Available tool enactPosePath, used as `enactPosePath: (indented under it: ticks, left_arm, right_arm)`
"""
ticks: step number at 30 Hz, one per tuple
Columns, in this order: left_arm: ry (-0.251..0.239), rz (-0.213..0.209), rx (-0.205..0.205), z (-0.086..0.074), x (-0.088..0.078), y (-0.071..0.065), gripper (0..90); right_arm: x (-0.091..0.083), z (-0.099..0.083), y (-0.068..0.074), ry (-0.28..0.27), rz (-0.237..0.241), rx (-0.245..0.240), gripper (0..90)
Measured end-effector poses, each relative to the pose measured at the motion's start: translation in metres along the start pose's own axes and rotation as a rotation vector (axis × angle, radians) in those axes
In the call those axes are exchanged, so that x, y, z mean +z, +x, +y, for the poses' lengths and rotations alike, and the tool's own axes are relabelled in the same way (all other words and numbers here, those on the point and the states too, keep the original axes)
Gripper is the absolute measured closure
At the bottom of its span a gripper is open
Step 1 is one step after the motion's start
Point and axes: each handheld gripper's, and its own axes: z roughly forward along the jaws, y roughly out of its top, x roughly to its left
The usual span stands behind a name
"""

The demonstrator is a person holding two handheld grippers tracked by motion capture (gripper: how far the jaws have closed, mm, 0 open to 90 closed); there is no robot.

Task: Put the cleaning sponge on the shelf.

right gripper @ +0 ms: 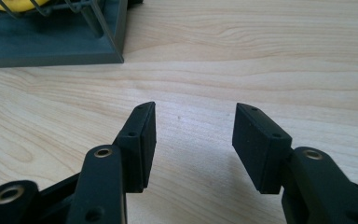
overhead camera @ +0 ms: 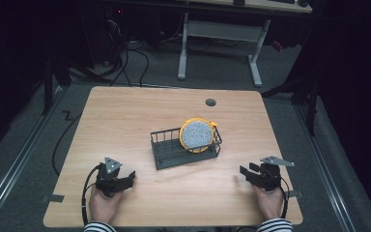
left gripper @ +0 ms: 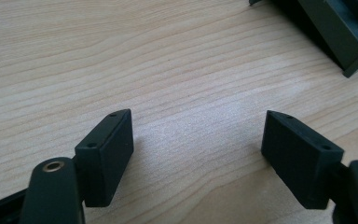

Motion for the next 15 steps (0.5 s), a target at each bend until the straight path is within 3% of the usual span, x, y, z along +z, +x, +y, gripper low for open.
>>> enactPosePath:
  ticks: [7, 12, 15]
  left_arm:
    - [0.0, 0.0, 0.0, 0.0, 0.0, 0.0, 25.5]
    - [0.0, 0.0, 0.0, 0.0, 0.0, 0.0, 25.6]
    - [0.0, 0.001, 0.0, 0.0, 0.0, 0.0, 25.6]
  right_arm:
    - [0.01, -0.007, 0.004, 0.005, -0.016, -0.012, 47.7]
    - [0.013, -0.011, 0.007, 0.001, -0.038, -0.039, 46.8]
    - [0.014, -0.012, 0.012, 0.005, -0.064, -0.078, 44.8]
